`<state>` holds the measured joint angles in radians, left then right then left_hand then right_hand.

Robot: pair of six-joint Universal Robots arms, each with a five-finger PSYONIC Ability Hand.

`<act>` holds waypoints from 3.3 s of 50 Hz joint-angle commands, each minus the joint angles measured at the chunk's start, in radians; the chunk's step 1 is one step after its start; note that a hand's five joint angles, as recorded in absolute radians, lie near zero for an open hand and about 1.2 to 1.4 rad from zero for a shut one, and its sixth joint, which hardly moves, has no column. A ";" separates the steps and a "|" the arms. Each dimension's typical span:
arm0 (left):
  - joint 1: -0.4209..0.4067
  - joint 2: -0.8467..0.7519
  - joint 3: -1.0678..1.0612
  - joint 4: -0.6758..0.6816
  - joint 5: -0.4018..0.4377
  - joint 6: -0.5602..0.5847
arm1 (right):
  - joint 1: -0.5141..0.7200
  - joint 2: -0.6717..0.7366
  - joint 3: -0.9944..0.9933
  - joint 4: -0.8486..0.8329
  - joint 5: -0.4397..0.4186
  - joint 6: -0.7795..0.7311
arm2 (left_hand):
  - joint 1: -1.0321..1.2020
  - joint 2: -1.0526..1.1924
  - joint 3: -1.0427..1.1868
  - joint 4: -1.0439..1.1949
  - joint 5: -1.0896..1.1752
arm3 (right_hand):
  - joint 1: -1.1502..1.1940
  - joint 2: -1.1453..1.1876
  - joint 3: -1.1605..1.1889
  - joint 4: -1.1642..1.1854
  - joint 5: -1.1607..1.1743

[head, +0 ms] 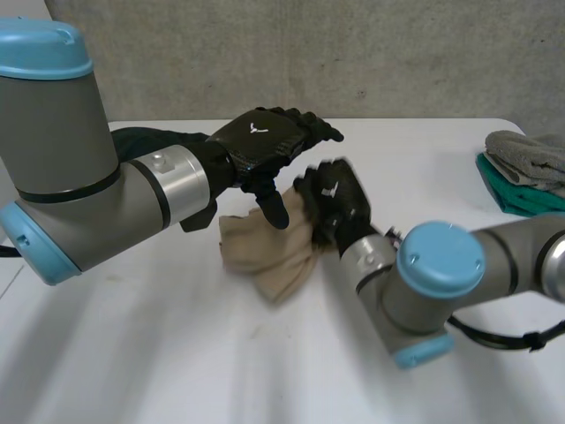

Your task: Fold the laundry.

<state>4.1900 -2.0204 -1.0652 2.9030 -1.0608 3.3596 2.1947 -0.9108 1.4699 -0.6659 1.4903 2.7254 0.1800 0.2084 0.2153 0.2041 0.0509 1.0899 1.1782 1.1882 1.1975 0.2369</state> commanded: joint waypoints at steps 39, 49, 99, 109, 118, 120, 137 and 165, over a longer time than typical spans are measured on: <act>0.004 0.037 -0.002 0.001 -0.002 -0.019 | -0.233 -0.003 -0.264 -0.064 -0.094 0.100 | 0.025 -0.004 -0.011 0.001 -0.021 | 0.306 0.218 0.208 0.199 0.985; 0.002 0.069 0.001 0.013 -0.002 -0.025 | -0.550 0.026 -0.465 -0.089 -0.108 0.257 | 0.025 -0.004 -0.011 0.001 -0.021 | 0.306 0.218 0.208 0.199 0.985; -0.031 0.146 -0.006 0.033 -0.001 -0.074 | -1.015 -0.169 -0.451 0.331 -0.277 0.222 | 0.022 -0.007 -0.014 -0.002 -0.024 | -0.915 -1.004 -1.014 -1.023 -0.237; 0.033 0.255 0.010 0.130 -0.079 -0.161 | -0.681 -0.388 -0.258 0.211 -0.202 0.106 | 0.025 -0.004 -0.011 0.001 -0.021 | -0.915 -1.004 -1.014 -1.023 -0.237; 0.278 0.180 0.039 0.153 -0.270 -0.111 | -0.397 -0.484 0.116 0.085 -0.271 -0.041 | 0.019 -0.010 -0.016 -0.005 -0.027 | -0.915 -1.004 -1.014 -1.023 -0.237; 0.349 0.103 0.059 0.157 -0.298 -0.039 | -0.368 -0.481 0.163 0.088 -0.271 -0.085 | 0.019 -0.010 -0.016 -0.005 -0.027 | -0.915 -1.004 -1.014 -1.023 -0.237; 0.591 -0.610 0.352 0.226 -0.183 0.415 | -0.331 -0.415 0.475 0.088 -0.257 -0.230 | 0.226 0.198 0.191 0.202 0.181 | -0.915 -1.004 -1.014 -1.023 -0.237; 0.050 0.008 -0.039 0.427 -0.258 -0.144 | -0.358 -0.453 0.477 0.081 -0.131 -0.225 | 1.216 1.188 1.181 1.192 1.171 | -0.915 -1.004 -1.014 -1.023 -0.237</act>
<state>4.4008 -2.0186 -1.0741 3.2973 -1.3201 3.3352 1.8518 -1.3497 1.9522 -0.5811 1.3123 2.4981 0.9035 1.1941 1.1589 1.2000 1.0109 0.2296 0.2151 0.2133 0.2205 0.0479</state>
